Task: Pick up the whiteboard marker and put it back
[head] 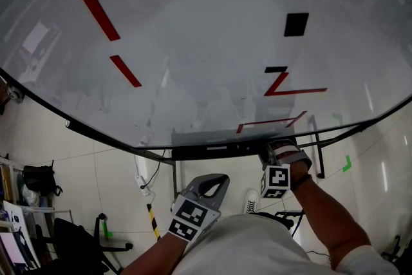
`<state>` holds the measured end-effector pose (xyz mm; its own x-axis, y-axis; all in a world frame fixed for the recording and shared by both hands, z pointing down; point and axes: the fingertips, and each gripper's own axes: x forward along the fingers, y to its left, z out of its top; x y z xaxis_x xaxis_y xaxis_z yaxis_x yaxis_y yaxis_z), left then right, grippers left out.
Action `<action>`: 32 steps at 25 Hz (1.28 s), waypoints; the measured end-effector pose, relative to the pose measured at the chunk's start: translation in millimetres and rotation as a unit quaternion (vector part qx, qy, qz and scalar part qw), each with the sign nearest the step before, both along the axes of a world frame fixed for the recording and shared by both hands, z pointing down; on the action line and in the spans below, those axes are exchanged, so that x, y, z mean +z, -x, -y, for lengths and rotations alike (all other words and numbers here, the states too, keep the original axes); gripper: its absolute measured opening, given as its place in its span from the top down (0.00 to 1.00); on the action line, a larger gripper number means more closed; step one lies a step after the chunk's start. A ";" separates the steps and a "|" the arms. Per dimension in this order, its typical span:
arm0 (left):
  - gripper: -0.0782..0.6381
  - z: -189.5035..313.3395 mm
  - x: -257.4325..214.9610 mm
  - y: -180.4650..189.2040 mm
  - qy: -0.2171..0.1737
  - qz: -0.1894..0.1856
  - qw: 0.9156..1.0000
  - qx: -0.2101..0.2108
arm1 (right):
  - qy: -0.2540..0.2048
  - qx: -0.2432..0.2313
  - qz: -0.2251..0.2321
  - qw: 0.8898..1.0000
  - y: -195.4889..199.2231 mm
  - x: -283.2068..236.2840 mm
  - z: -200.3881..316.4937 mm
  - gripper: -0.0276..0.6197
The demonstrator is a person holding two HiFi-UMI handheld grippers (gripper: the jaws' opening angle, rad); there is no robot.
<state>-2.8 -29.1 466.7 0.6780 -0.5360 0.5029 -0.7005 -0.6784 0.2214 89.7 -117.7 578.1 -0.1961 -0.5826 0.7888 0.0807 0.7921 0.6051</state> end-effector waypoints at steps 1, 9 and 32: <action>0.87 -0.1 0.2 0.0 0.000 0.000 1.000 0.000 | 0.000 0.002 -0.001 1.000 -0.4 0.9 1.0 0.90; 0.87 -0.9 1.1 0.7 0.002 0.000 1.000 -0.002 | -0.001 0.013 0.014 1.000 1.2 1.6 5.4 0.88; 0.87 -5.7 -1.3 -5.3 0.005 -0.011 1.000 0.004 | 0.008 0.049 0.082 0.995 4.5 -31.7 -15.0 0.95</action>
